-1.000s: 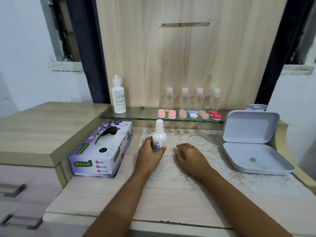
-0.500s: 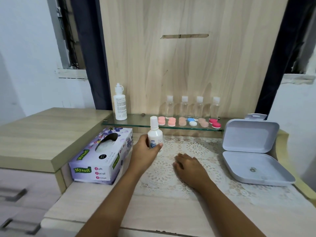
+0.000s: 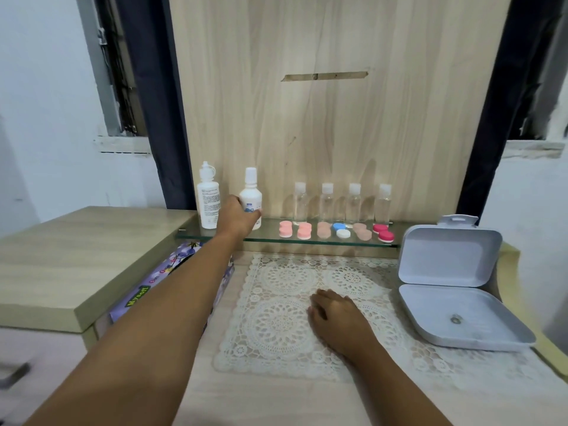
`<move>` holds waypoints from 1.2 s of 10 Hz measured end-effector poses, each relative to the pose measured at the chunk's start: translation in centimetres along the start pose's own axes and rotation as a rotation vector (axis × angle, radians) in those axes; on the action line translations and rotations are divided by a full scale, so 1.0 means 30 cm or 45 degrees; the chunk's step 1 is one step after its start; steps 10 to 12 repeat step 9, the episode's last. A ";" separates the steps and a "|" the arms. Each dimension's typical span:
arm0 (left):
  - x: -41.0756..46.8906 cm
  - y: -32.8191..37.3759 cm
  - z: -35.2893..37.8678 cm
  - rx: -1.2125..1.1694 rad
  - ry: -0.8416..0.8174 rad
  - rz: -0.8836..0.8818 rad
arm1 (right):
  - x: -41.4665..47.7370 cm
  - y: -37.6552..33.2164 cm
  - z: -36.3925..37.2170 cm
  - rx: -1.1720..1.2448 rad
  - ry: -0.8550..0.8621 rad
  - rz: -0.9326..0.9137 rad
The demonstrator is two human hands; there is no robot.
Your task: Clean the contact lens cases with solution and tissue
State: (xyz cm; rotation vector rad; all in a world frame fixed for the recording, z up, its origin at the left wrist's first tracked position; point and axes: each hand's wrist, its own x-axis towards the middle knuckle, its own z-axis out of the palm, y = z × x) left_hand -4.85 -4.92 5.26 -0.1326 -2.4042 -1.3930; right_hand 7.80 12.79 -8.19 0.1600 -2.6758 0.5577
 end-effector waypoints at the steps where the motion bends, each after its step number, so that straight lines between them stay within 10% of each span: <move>1: 0.012 -0.020 0.032 -0.014 -0.027 -0.023 | -0.001 0.002 0.004 0.006 0.041 -0.021; 12: 0.003 -0.037 0.080 -0.122 0.032 -0.003 | 0.008 0.004 -0.007 0.047 -0.004 -0.002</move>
